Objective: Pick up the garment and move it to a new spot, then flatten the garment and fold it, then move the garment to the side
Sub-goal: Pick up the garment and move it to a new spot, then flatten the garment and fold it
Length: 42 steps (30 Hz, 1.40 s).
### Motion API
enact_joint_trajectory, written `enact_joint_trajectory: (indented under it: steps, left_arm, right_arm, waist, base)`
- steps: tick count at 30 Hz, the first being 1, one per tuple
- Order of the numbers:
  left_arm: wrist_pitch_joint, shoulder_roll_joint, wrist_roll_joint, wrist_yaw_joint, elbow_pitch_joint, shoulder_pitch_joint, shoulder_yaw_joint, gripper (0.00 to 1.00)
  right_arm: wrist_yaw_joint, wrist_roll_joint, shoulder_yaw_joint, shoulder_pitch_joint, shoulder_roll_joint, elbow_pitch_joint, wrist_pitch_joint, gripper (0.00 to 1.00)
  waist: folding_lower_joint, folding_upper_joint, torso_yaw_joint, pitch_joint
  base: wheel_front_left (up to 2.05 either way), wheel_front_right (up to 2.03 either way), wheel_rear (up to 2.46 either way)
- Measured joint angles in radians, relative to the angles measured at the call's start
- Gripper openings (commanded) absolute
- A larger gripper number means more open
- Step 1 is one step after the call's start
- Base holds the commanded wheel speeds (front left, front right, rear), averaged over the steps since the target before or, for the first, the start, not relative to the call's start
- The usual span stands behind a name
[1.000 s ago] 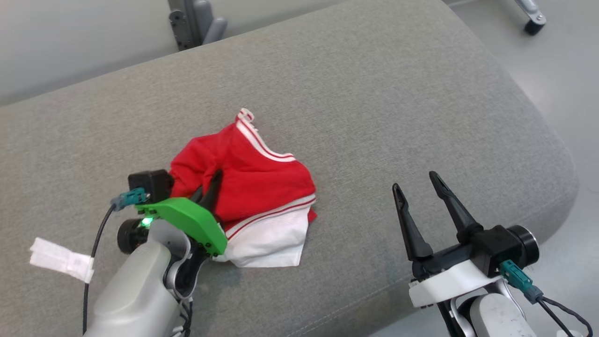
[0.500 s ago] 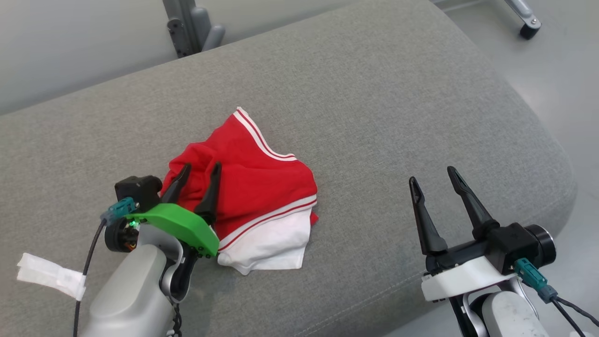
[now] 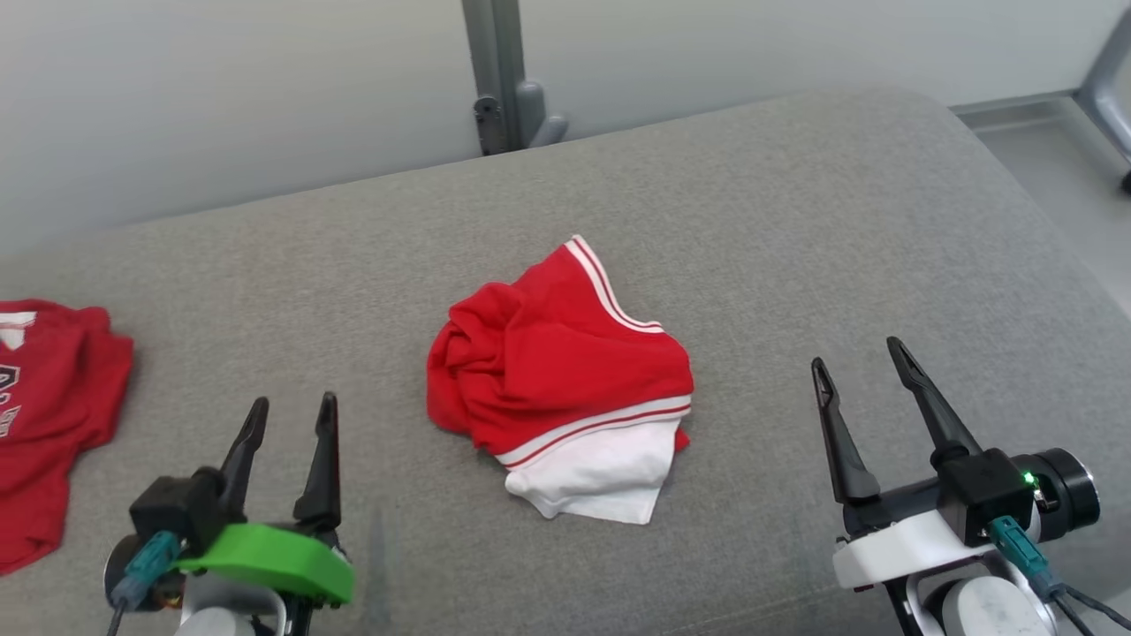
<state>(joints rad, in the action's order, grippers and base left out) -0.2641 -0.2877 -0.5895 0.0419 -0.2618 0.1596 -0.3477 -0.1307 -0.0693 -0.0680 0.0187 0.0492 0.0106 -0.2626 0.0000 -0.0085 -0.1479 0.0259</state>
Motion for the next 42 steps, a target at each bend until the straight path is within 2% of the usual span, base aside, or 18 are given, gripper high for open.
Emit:
enact_joint_trajectory:
  steps: [6, 11, 19, 29, 42]
  left_arm:
    - [0.0, 0.0, 0.045, 0.01, 0.08, -0.174, 0.09, 1.0]
    - [0.0, 0.004, 0.127, -0.008, 0.131, -0.269, 0.156, 1.0]
    - [0.0, 0.085, 0.208, -0.085, 0.185, -0.372, 0.293, 1.0]
    - [0.0, 0.149, 0.273, -0.156, 0.172, -0.405, 0.368, 1.0]
    - [0.0, 0.165, 0.293, -0.17, 0.151, -0.39, 0.369, 1.0]
  right_arm:
    - [0.0, -0.023, 0.041, -0.025, 0.0, -0.025, 0.0, 1.0]
    - [0.0, -0.014, 0.074, -0.049, 0.0, -0.057, 0.0, 1.0]
    - [0.0, 0.016, 0.101, -0.099, -0.001, -0.104, 0.0, 1.0]
    - [0.0, 0.028, 0.127, -0.116, 0.0, -0.122, 0.0, 1.0]
    - [0.0, 0.026, 0.118, -0.114, 0.0, -0.127, 0.0, 1.0]
  waist:
    - [0.0, 0.0, 0.089, -0.03]
    - [0.0, 0.0, 0.158, -0.049]
    - [0.0, 0.0, 0.237, -0.079]
    - [0.0, 0.0, 0.219, -0.086]
    - [0.0, 0.0, 0.19, -0.081]
  base:
    - [0.0, 0.0, 0.0]
    - [0.0, 0.0, 0.0]
    - [0.0, 0.0, 0.0]
    - [0.0, 0.0, 0.0]
    - [0.0, 0.0, 0.0]
